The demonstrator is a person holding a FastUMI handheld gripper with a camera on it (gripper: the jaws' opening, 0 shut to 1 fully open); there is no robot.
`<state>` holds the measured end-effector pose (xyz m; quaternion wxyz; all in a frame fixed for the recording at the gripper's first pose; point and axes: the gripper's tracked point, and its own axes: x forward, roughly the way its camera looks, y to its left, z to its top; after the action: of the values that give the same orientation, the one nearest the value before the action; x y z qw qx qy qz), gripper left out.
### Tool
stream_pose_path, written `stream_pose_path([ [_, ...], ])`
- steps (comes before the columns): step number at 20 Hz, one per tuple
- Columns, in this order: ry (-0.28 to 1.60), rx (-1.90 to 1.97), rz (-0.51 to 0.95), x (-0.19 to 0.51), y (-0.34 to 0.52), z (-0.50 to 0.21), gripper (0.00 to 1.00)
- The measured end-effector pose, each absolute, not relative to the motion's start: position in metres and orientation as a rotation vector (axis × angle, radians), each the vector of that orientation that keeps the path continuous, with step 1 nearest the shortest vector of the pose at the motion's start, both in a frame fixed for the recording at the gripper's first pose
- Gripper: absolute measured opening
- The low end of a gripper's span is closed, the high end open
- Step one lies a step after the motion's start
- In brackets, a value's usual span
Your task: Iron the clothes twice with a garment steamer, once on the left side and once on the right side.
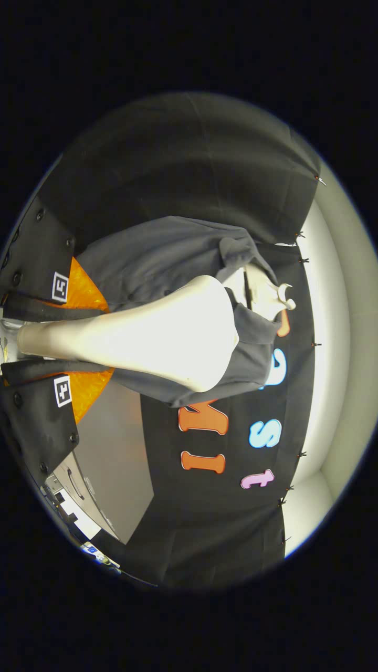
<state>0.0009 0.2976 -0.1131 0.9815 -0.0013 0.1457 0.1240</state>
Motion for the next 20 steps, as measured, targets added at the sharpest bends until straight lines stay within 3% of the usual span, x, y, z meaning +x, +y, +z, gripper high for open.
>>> stream_pose_path([
  [8, 0.174, 0.027, 0.254, 0.004, 0.269, -0.025, 0.37],
  [20, 0.158, 0.047, 0.338, 0.018, 0.256, -0.004, 0.37],
])
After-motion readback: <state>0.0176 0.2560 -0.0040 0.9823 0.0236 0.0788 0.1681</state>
